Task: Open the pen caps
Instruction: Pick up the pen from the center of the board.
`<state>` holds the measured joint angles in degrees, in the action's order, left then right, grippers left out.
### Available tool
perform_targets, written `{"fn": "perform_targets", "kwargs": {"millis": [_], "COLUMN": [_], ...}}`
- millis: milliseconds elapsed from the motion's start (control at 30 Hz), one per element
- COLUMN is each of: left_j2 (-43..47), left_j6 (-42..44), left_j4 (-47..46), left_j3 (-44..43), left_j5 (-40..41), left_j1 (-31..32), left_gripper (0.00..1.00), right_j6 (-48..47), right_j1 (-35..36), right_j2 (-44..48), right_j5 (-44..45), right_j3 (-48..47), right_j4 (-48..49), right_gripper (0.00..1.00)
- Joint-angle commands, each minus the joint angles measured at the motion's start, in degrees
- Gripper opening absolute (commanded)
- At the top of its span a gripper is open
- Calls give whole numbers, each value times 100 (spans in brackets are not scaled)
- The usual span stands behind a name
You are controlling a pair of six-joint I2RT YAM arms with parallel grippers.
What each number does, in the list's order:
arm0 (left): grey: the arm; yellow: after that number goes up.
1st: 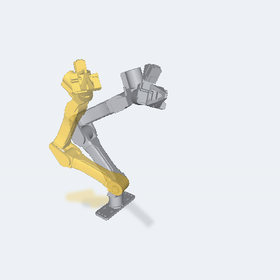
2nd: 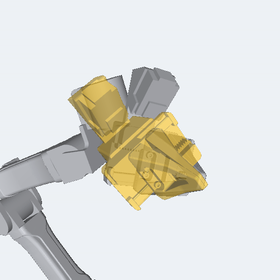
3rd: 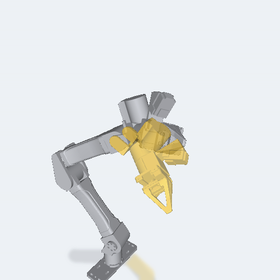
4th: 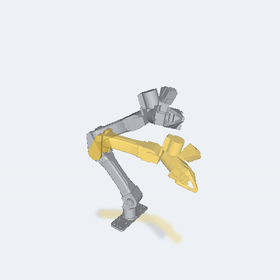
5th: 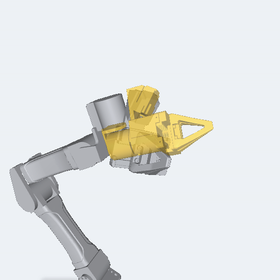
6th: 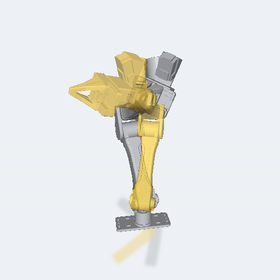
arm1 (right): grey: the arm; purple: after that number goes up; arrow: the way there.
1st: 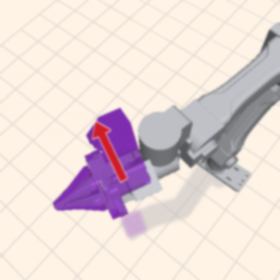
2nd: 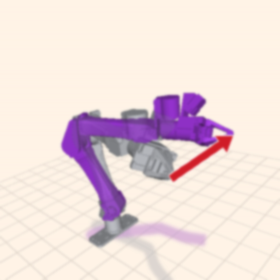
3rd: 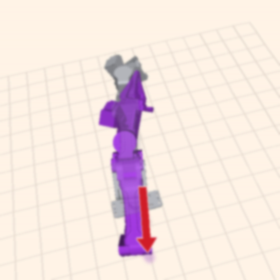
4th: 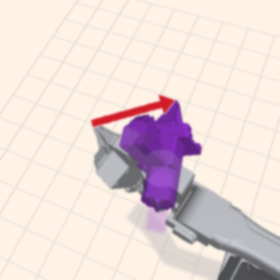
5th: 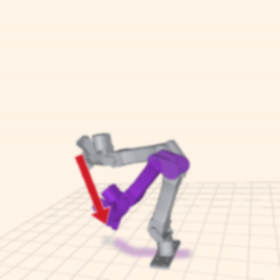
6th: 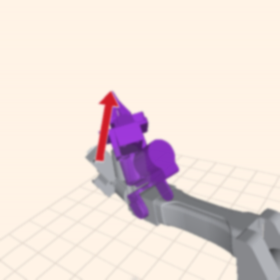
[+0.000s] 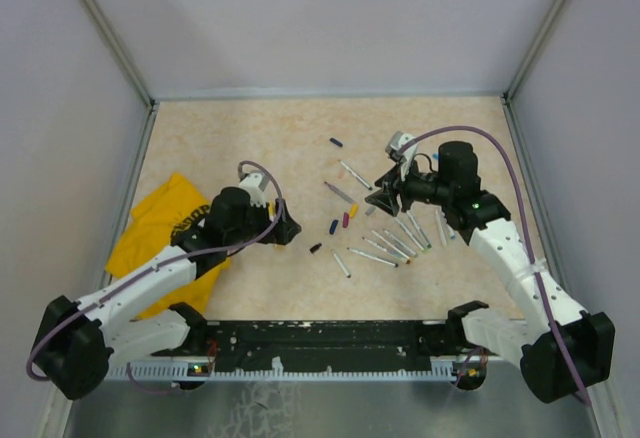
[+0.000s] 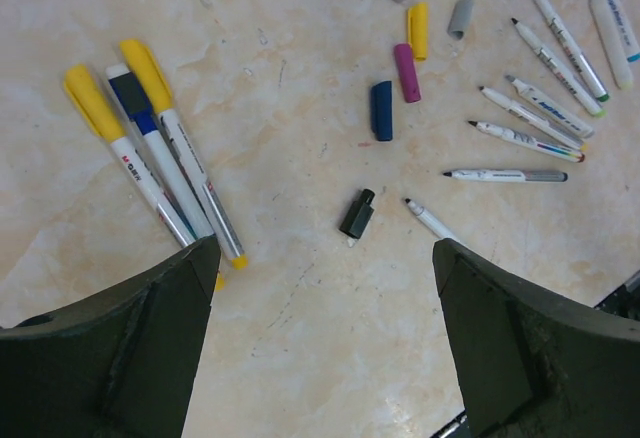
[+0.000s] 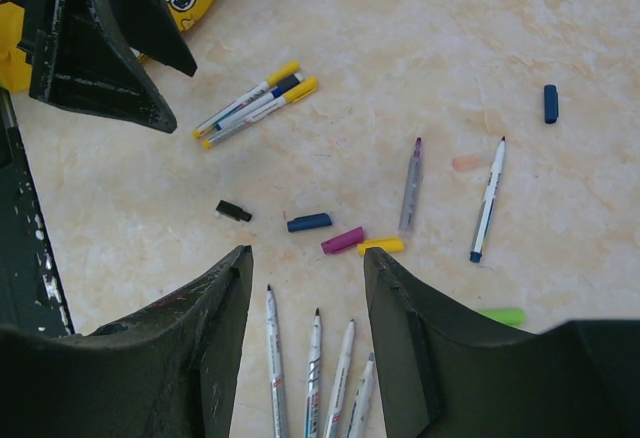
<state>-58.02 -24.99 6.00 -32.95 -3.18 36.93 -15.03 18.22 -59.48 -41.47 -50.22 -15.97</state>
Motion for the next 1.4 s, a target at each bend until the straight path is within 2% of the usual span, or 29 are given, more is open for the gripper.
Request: {"fn": "perform_targets", "kwargs": {"millis": [0, 333, 633, 1367], "left_j2": [-331, -1124, -1720, -1950], "left_j6": [280, 406, 506, 541], "left_j4": [-132, -211, -196, -168], "left_j3": [-258, -601, -976, -1122], "left_j5": [352, 960, 1029, 1074], "left_j1": [16, 16, 16, 16], "left_gripper": [93, 93, 94, 92], "right_j6": [-113, -120, -128, -133], "right_j1": [-17, -11, -12, -12], "right_j2": [3, 3, 1, 4], "right_j5": [-10, 24, 43, 43], "right_j3": [-4, 4, 21, 21], "right_j4": [165, 167, 181, 172], "right_gripper": [49, 49, 49, 49]}}
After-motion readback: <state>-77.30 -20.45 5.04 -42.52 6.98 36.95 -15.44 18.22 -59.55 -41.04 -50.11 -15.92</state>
